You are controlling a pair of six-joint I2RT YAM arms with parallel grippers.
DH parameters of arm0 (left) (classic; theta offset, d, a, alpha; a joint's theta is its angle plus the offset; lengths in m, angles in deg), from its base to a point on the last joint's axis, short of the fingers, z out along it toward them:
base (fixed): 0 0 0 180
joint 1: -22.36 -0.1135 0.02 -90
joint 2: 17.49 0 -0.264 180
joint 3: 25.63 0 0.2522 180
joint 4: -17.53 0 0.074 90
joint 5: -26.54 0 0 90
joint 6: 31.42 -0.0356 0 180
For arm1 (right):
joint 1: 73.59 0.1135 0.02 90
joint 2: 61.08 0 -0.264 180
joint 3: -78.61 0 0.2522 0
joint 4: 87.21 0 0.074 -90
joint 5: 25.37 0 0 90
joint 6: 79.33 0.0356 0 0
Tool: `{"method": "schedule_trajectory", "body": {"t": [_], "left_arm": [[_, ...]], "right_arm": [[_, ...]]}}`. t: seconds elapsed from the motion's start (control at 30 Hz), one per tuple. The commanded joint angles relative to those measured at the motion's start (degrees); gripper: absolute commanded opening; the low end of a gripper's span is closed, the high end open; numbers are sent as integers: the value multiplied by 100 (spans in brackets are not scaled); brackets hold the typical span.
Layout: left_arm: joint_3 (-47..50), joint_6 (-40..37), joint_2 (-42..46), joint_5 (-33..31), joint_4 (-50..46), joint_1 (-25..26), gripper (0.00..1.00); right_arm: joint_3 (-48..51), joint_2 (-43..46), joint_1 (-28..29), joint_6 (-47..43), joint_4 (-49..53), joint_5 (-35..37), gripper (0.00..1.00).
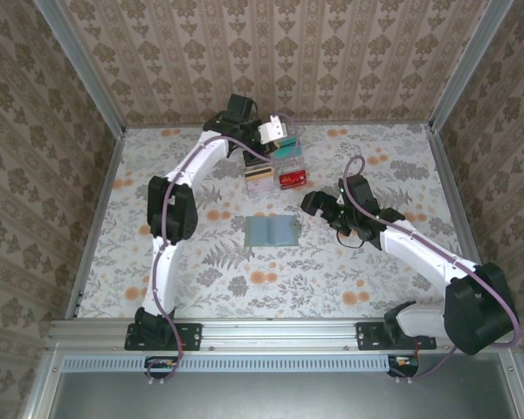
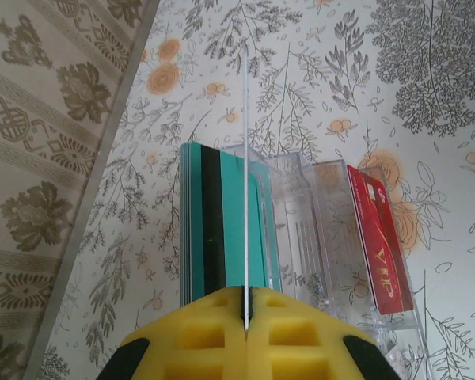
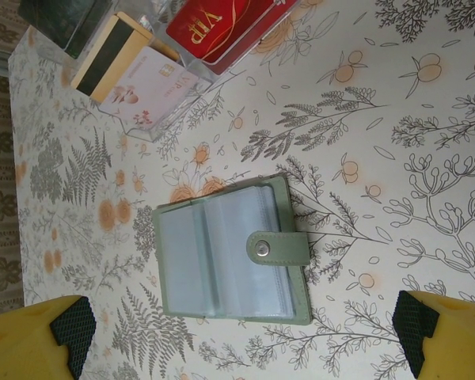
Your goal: Take the credit cards out of the card holder
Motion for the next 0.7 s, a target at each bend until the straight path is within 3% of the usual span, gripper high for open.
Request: {"method": "schedule_trajectory", "body": {"t": [0.0, 0.33, 0.47, 0.67], "left_arm": [[-191, -214, -211, -92, -83, -6, 0], [-413, -287, -434, -343, -184, -9, 0], [-421, -191, -449, -430, -140, 4, 12], [-486, 26, -486, -569, -29, 52, 14]], "right_arm": [[-203, 2, 36, 67, 151, 121, 100], [-238, -16, 35, 69, 147, 97, 100], [-251, -33, 31, 52, 149, 89, 100], [-239, -52, 34, 42, 140, 66, 100]]}}
